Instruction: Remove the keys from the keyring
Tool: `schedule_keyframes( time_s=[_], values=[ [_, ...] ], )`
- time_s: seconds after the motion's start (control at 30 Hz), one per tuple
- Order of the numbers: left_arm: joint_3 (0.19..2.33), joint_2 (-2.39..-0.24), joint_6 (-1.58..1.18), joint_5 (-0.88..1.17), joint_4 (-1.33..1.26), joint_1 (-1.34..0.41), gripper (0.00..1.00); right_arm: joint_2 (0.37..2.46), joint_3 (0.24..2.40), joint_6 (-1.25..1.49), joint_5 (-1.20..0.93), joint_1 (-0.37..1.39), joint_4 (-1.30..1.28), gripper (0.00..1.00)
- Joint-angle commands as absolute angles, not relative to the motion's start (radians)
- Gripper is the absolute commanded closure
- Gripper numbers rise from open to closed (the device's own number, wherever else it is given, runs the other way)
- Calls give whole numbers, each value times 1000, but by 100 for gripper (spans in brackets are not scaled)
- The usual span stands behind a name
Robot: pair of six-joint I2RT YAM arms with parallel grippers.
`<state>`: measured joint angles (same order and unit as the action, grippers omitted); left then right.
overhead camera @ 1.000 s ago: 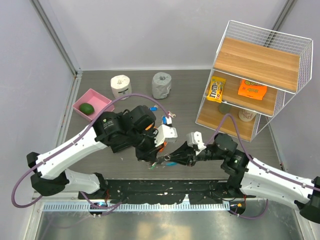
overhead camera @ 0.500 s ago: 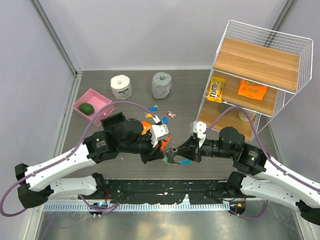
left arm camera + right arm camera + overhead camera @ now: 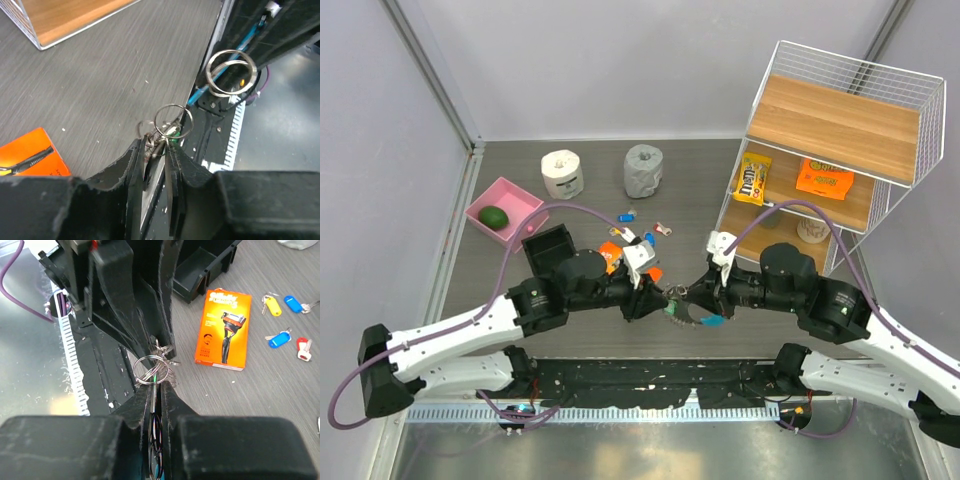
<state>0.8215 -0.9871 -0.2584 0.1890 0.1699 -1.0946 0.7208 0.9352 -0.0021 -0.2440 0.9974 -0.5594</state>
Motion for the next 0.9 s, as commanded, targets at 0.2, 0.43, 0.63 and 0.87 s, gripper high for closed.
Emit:
schedule_keyframes(
  time_s=[0.2,0.43,0.63,0.87],
  values=[
    [879,-1086,-239,167,6,-1089,67,750,1078,-29,-264,1005,-592,95],
    [876,-1074,-210,150,11,-1088,75,769,1097,-40,-264,1005,-614,95],
    [891,-1042,-169,146,110,-1088,71,770,1085,-54,-250,1005,-624,95],
    [908,-1005,-127,178,187,-1089,79,767,1054,-55,-259,1005,-606,95]
  ],
)
